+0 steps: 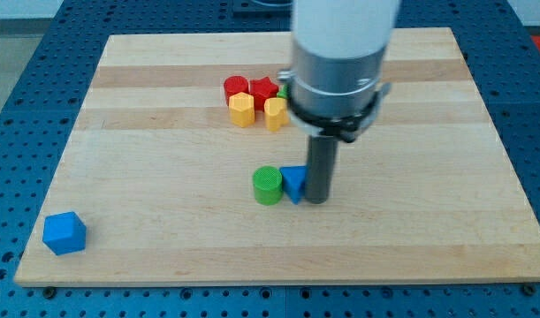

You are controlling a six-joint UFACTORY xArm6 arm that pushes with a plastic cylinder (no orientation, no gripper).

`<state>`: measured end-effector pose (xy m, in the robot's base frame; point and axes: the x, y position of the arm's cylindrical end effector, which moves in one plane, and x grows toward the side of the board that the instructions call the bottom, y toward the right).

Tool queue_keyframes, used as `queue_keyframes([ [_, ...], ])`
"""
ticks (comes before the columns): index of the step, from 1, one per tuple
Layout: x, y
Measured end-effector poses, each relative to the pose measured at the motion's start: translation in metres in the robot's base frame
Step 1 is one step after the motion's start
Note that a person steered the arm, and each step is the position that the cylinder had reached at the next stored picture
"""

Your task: Move the blue triangle towards the bottom center

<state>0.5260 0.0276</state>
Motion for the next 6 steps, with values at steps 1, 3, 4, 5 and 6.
queue_keyframes([
  [1,-0.001,0.017],
  [3,-0.060,0.049],
  [4,-0.059,0.009],
  [5,-0.025,-0.015],
  [6,0.013,-0.016],
])
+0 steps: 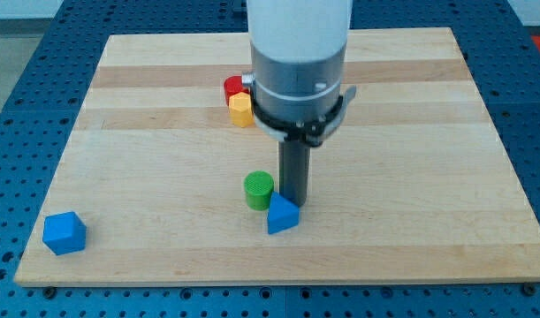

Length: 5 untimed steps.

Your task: Move the blue triangle towards the bottom center

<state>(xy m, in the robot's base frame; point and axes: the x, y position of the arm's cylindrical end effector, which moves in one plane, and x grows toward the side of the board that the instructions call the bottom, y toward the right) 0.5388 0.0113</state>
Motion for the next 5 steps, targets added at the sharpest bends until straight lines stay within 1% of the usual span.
queue_keyframes([
  [1,-0.001,0.004],
  [2,-0.009,0.043],
  [3,0.006,0.079],
  [4,0.025,0.067],
  [5,0.025,0.017],
])
